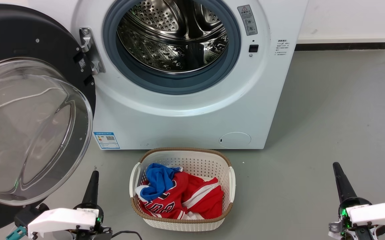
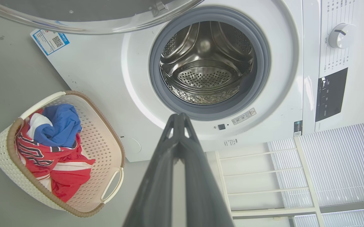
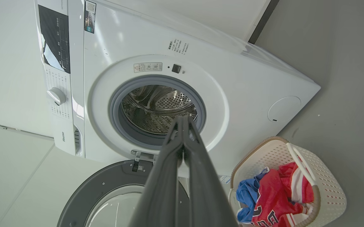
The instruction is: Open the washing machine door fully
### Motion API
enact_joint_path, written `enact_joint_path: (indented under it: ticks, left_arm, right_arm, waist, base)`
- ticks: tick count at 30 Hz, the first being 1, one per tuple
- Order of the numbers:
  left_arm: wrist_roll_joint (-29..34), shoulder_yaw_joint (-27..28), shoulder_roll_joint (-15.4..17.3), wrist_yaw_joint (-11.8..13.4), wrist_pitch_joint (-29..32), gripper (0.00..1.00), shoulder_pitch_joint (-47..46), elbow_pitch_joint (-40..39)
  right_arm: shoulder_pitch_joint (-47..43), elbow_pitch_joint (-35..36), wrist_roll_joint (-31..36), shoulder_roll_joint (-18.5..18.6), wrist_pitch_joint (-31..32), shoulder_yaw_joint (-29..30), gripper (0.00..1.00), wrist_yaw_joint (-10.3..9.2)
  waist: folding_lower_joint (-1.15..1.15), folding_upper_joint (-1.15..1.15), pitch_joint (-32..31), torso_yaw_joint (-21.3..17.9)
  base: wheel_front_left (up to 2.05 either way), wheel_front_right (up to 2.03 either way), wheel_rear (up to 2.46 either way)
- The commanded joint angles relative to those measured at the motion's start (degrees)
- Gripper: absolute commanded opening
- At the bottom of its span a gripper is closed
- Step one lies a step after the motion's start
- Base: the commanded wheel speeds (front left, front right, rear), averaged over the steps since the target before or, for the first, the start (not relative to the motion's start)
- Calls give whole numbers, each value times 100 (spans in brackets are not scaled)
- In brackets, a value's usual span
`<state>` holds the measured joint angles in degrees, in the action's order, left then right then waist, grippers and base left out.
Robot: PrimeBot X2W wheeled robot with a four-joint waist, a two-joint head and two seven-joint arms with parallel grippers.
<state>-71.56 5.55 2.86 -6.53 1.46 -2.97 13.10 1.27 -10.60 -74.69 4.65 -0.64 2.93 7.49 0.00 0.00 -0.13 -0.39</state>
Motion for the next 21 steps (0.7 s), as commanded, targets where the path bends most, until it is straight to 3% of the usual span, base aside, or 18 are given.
enact_joint_path:
  ticks: [1, 21]
  left_arm:
    - [-98, 10, 3, -11, 34, 0, -135, -17]
    - [-1113, 63, 2, -65, 287, 0, -256, 43]
  right_arm:
    - [132, 15, -102, 29, 28, 10, 0, 1]
    - [330, -170, -1057, 7, 291, 78, 0, 0]
  waist:
    - [0, 0, 0, 1]
    - [0, 0, 14, 18]
  base:
    - [0, 0, 0]
    - [0, 0, 0]
